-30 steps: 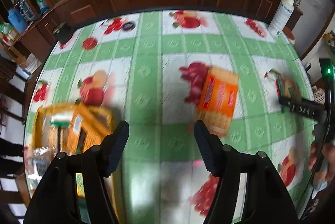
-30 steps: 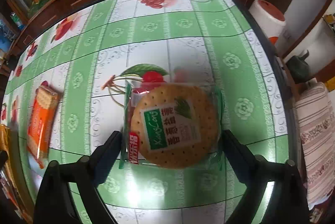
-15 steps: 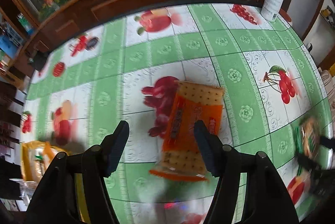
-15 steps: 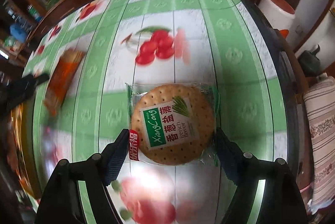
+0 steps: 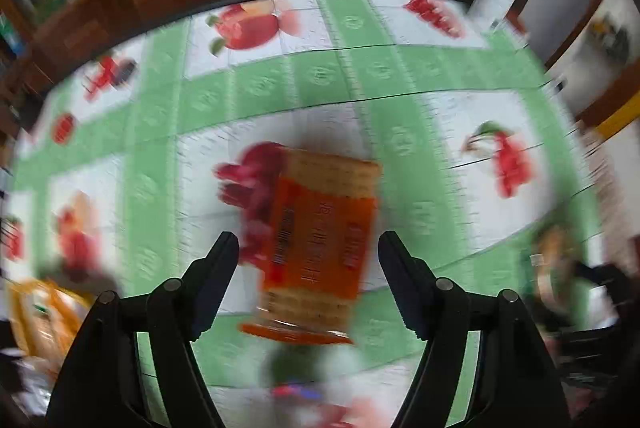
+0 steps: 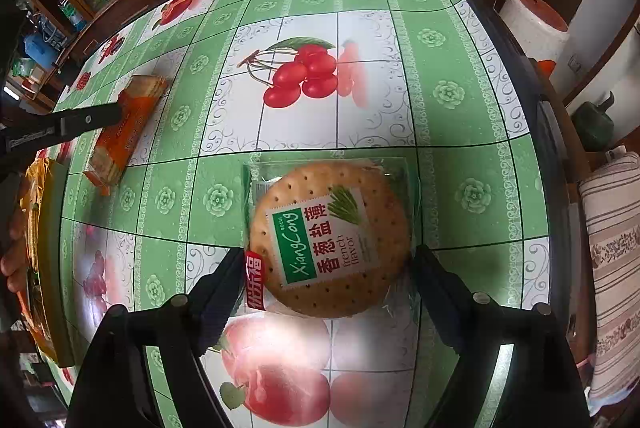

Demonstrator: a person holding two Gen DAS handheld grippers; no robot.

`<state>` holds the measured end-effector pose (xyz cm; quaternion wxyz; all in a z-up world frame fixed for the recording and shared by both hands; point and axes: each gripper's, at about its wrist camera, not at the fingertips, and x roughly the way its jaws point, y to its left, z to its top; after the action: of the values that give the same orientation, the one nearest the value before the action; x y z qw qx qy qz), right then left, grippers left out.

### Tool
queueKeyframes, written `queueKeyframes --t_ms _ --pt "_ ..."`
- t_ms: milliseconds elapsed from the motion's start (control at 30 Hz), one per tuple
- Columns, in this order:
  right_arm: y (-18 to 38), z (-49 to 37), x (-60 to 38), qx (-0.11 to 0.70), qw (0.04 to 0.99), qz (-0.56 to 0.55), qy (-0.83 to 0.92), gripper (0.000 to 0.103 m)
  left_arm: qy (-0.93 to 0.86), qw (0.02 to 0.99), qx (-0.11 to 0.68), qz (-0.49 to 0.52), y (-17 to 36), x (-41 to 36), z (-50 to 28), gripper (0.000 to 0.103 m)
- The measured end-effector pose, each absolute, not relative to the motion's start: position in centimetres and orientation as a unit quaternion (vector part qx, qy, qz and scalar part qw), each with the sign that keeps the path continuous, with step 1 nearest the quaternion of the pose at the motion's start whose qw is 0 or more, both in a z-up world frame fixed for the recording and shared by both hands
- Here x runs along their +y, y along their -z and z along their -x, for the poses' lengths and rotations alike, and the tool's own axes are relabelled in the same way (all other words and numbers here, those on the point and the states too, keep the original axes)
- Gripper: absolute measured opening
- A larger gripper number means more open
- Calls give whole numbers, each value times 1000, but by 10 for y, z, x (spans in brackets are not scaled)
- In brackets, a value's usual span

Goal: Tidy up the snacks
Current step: 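Grasp the round green-label cracker pack with right gripper while left grasps the last orange cracker pack, then carry both held packs over the yellow tray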

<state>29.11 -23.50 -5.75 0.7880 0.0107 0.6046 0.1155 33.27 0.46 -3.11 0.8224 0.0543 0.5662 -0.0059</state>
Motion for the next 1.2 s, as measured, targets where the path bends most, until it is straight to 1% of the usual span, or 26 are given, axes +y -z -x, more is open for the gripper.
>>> queueKeyframes --t_ms 33,133,200,233,267,300,400,500,533,600,633,700,767,900,1200 --pt "58 -292 -234 605 787 -11 -115 87 6 819 570 -60 36 6 -334 72" --pt "58 -293 -233 607 786 -11 -114 88 32 803 595 -20 47 12 -337 72" --pt "59 -294 -233 608 786 -10 -114 88 29 800 598 -29 54 9 -338 72" --pt "59 -294 -232 608 786 -9 -114 89 30 798 601 -39 58 5 -339 74" --pt "59 -294 -232 608 786 -8 -112 89 32 800 598 -42 59 3 -339 79" --pt "59 -294 -231 608 786 -7 -111 89 30 802 595 -43 59 2 -340 80" --pt "59 -297 -229 606 788 -7 -107 89 13 808 589 -22 60 5 -345 89" --pt "60 -297 -225 599 795 3 -99 87 -1 804 595 -11 60 8 -346 90" --pt "61 -297 -223 596 797 8 -97 87 -4 803 596 -7 60 8 -344 88" --pt "61 -296 -222 589 803 14 -93 86 -1 807 590 -10 56 5 -340 74" --pt "61 -295 -222 586 805 12 -90 85 5 810 586 -14 53 2 -335 56" --pt "60 -292 -225 581 809 6 -86 81 7 812 583 -24 51 -4 -327 56" --pt "59 -289 -227 583 808 0 -85 80 8 816 577 -24 50 -6 -319 56" --pt "58 -277 -226 586 805 -1 -88 80 21 816 577 -34 48 -13 -301 56" --pt "56 -231 -214 588 803 4 -98 80 30 815 576 -45 47 -25 -226 56"
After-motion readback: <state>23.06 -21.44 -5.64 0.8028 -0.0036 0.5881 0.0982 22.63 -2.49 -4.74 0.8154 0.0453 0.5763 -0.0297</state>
